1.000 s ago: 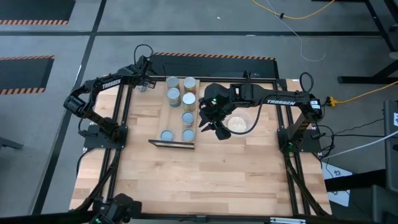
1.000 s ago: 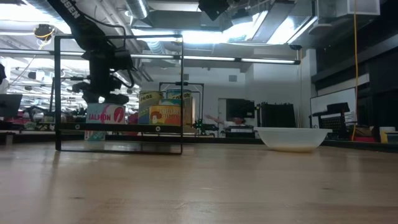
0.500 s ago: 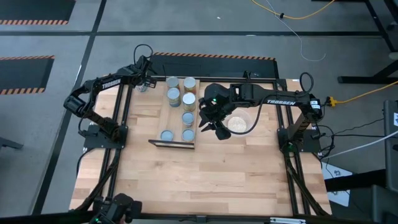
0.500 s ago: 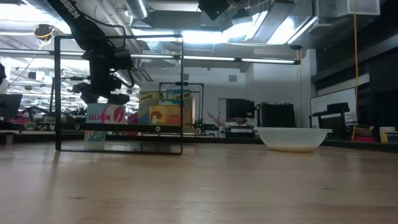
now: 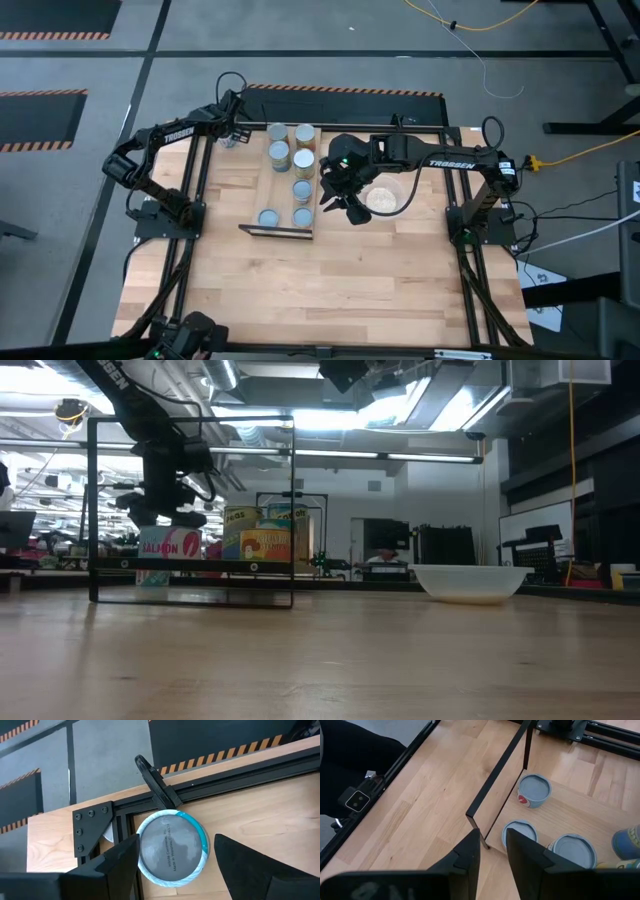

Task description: Pick and place cans onto a shelf

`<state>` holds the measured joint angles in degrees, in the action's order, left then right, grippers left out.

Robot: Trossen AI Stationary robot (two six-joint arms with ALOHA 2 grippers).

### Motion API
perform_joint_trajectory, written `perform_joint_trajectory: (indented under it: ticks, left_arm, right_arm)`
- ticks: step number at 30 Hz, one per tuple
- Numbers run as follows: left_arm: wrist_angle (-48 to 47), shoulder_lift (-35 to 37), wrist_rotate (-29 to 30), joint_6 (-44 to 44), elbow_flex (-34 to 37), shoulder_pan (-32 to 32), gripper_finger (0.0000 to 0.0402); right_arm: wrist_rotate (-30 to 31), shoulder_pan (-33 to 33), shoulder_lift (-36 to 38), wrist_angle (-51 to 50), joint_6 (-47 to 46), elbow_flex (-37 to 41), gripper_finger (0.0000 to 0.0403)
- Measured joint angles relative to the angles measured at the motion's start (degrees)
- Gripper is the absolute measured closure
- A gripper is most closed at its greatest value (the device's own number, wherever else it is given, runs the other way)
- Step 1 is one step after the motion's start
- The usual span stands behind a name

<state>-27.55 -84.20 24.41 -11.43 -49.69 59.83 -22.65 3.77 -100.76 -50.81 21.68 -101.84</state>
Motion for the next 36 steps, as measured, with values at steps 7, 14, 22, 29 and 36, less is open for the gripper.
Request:
perform_joint_trajectory:
  ticks: [7, 14, 22, 29, 36]
  left_arm:
    - [-2.2, 0.0, -4.3, 0.6, 0.0, 0.0, 0.0153]
    - [-1.3, 0.0, -3.5, 2.9, 1.7, -1.5, 0.0156]
    - [-1.6, -0.9, -2.0, 2.7, 1.7, -2.1, 0.0169]
    - [-1.4, -3.0, 0.0, 2.8, 1.7, -3.7, 0.0197]
    - [-1.3, -4.4, 1.0, 3.0, 1.7, -4.8, 0.0231]
  right_arm:
    - [0.0, 0.0, 0.0, 0.0, 0.5, 0.0, 0.0304]
    - [0.0, 0.0, 0.0, 0.3, 0.9, 0.0, 0.0304]
    - [0.0, 0.0, 0.0, 0.3, 0.8, 0.0, 0.0304]
    - [0.0, 0.0, 0.0, 0.3, 0.6, 0.0, 0.0304]
    - [0.0, 0.0, 0.0, 0.3, 0.6, 0.0, 0.0304]
